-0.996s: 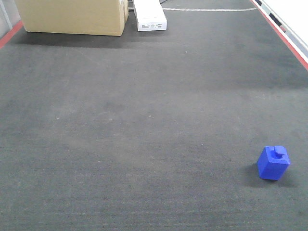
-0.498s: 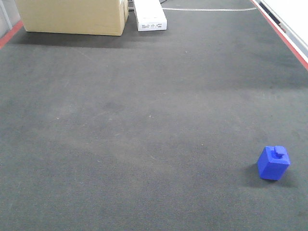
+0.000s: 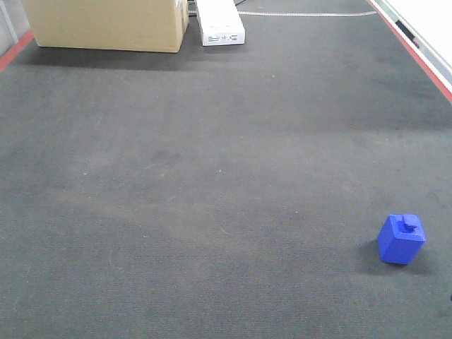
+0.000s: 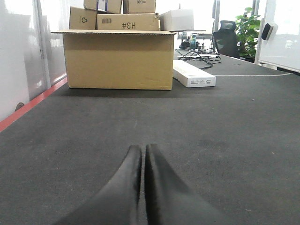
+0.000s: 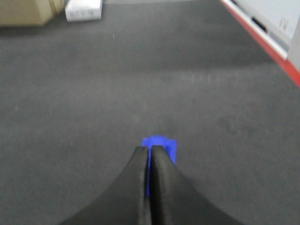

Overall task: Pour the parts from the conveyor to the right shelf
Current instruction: 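Move the right gripper toward the blue block on the conveyor, then lower the right gripper over the blue block and close on it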

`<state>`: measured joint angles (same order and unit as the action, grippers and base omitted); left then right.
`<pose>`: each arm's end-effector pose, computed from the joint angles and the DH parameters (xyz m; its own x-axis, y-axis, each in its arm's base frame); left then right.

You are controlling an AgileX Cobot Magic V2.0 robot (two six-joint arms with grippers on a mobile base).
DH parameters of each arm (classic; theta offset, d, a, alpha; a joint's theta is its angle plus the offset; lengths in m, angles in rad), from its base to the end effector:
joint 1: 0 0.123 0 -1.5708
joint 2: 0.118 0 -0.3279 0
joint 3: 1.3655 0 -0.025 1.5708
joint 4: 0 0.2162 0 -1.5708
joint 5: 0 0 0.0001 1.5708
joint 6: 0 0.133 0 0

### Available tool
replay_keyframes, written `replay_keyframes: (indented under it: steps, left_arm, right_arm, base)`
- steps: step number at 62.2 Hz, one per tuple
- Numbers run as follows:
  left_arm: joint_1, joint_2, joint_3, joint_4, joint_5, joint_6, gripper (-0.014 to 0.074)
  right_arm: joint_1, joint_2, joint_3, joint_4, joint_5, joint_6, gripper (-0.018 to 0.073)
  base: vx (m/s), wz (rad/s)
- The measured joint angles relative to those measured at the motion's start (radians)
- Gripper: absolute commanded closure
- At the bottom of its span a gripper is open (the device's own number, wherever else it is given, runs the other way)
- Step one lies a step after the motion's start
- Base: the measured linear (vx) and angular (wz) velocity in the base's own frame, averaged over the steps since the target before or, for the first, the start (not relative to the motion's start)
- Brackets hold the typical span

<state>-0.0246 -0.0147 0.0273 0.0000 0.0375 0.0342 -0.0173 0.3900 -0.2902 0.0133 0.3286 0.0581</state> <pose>0.0205 -0.0005 0.2027 0.0380 0.0333 -0.9987 0.0233 0.9991 0.0342 0.0553 -0.0004 0.2602 -0.3327 0.0764 -0.9399 0.0368 0.9970 0.0680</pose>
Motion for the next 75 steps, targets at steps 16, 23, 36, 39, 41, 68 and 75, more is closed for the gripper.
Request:
replay_keyframes:
  steps: [16,23,36,39,41,68,75]
  left_arm:
    - [0.000,0.000,0.000,0.000,0.000,0.000,0.0603]
    - [0.000,0.000,0.000,0.000,0.000,0.000,0.0603]
    - [0.000,0.000,0.000,0.000,0.000,0.000,0.0603]
    - [0.000,0.000,0.000,0.000,0.000,0.000,0.0603]
    - [0.000,0.000,0.000,0.000,0.000,0.000,0.0603]
    - [0.000,0.000,0.000,0.000,0.000,0.000,0.0603]
    - [0.000,0.000,0.000,0.000,0.000,0.000,0.0603]
  right_arm:
    - [0.000,0.081,-0.010,0.056,-0.042,0.040,0.0566]
    - [0.000,0.099,-0.027,0.064,-0.045,0.010,0.0537]
    - [0.000,0.250,-0.181,0.032,0.102,-0.033,0.0362]
    - [0.000,0.305,-0.223,0.024,0.140,-0.034,0.0307]
    - [0.000,0.333,-0.246,0.019,0.162,-0.034,0.0275]
    - [0.000,0.696,-0.526,-0.056,0.403,0.039,0.0027]
    - [0.000,0.782,-0.583,-0.079,0.451,0.056,0.0027]
  base:
    - [0.00,0.00]
    - [0.00,0.00]
    - [0.00,0.00]
    - [0.00,0.00]
    - [0.00,0.00]
    - [0.00,0.00]
    - [0.00,0.00]
